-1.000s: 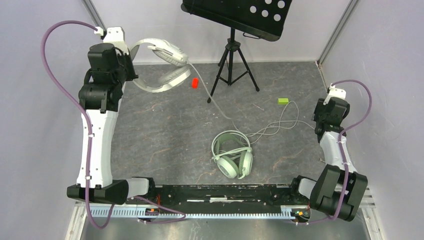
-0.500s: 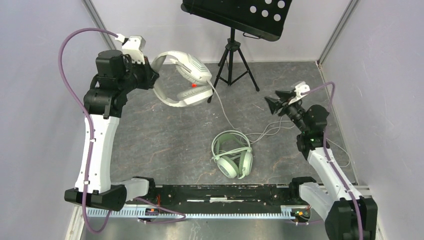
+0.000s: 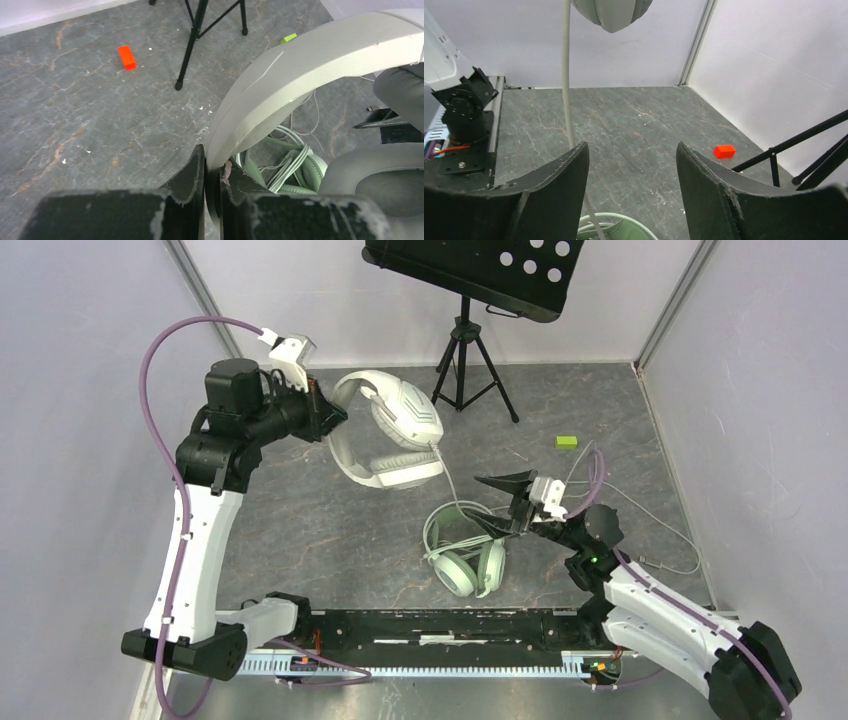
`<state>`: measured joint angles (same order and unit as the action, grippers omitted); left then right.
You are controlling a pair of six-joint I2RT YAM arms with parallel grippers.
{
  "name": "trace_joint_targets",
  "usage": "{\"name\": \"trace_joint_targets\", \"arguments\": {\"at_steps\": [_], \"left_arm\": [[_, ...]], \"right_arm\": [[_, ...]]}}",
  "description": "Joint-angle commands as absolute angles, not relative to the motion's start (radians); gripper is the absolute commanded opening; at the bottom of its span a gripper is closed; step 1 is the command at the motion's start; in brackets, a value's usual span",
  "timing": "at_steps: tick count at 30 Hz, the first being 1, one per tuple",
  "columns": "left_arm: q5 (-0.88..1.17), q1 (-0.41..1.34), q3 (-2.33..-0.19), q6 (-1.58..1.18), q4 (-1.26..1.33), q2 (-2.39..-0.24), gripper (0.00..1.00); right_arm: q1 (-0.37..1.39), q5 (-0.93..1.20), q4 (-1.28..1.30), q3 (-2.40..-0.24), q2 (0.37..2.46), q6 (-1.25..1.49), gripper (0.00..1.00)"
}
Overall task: Wrap the headphones
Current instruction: Wrap the headphones cable around the headphones.
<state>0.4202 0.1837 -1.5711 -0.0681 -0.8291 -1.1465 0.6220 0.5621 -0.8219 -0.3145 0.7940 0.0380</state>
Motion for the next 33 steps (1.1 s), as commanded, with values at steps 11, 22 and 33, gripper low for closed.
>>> {"name": "trace_joint_targets", "arguments": {"at_steps": [11,22,33], "left_arm": [[0.523,0.21,-1.535,-0.143,-0.719,-1.074,0.02],[0.504,0.21,-1.531,-0.149,-0.711,-1.073,0.02],[0.51,0.212,-1.521,-0.157,-0.689,-1.076,0.02]], "right_arm": [[0.786,0.442,-0.78,-0.4,0.898,-0.129,0.66],[0.792,0.264,-0.441,-0.52,0.73,-0.209,0.67],[0.793,0.433,-0.552,-0.476,0.67,-0.108,0.68]]}}
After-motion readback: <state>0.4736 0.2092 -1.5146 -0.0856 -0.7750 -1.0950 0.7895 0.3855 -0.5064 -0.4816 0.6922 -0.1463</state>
